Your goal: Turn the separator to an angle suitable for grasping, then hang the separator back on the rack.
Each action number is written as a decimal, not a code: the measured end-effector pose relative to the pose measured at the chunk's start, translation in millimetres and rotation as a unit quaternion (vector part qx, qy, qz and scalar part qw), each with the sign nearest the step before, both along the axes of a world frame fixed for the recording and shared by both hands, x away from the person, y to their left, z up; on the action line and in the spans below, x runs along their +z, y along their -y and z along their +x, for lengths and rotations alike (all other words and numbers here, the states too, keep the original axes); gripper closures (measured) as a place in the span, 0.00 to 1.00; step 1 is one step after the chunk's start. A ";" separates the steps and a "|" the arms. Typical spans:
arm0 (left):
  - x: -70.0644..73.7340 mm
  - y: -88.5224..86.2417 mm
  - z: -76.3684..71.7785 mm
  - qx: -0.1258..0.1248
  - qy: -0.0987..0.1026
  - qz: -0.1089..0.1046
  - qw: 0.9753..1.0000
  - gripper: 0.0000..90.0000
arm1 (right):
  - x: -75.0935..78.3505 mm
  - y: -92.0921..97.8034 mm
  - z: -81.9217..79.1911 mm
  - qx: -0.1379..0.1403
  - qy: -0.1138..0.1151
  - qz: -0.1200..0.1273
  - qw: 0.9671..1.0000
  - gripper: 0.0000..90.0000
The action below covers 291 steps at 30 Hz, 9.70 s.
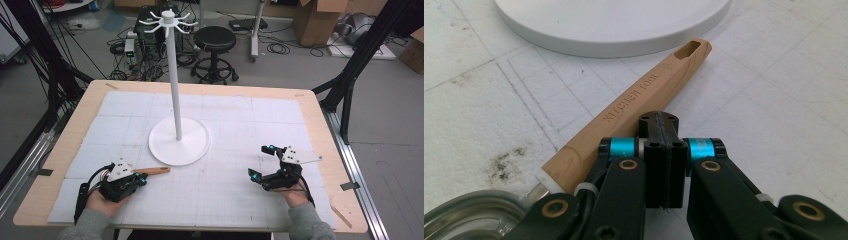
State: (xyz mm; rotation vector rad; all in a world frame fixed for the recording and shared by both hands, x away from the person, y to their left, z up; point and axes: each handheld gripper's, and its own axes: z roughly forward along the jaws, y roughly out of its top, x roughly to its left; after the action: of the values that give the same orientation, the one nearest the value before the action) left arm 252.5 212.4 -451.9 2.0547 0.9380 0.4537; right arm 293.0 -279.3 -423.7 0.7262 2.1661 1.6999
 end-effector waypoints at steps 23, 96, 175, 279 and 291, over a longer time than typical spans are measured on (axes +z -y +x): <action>15.0 -41.2 -13.1 -0.013 0.019 -0.051 0.998 0.93 | 1.2 2.7 -0.3 -0.004 0.000 0.008 1.000 0.02; 68.0 -58.2 41.0 -0.144 -0.025 -0.018 0.989 0.18 | -2.0 -12.8 11.2 0.016 -0.012 0.011 1.000 0.02; 28.9 -43.1 85.7 -0.308 -0.120 0.128 0.935 0.61 | -2.7 -13.4 10.7 0.021 -0.016 0.008 1.000 0.02; 59.4 -39.3 54.4 -0.273 -0.066 0.110 0.953 0.77 | -2.4 -14.1 10.1 0.018 -0.013 0.002 1.000 0.02; 62.7 -45.5 52.9 -0.235 -0.039 0.031 0.971 0.77 | -2.1 -13.4 10.0 0.017 -0.012 0.004 1.000 0.02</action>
State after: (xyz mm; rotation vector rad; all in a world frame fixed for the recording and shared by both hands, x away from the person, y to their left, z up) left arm 305.4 257.9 -389.2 2.2739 0.4550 0.1480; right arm 303.0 -266.0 -425.8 0.7182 2.2013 1.7267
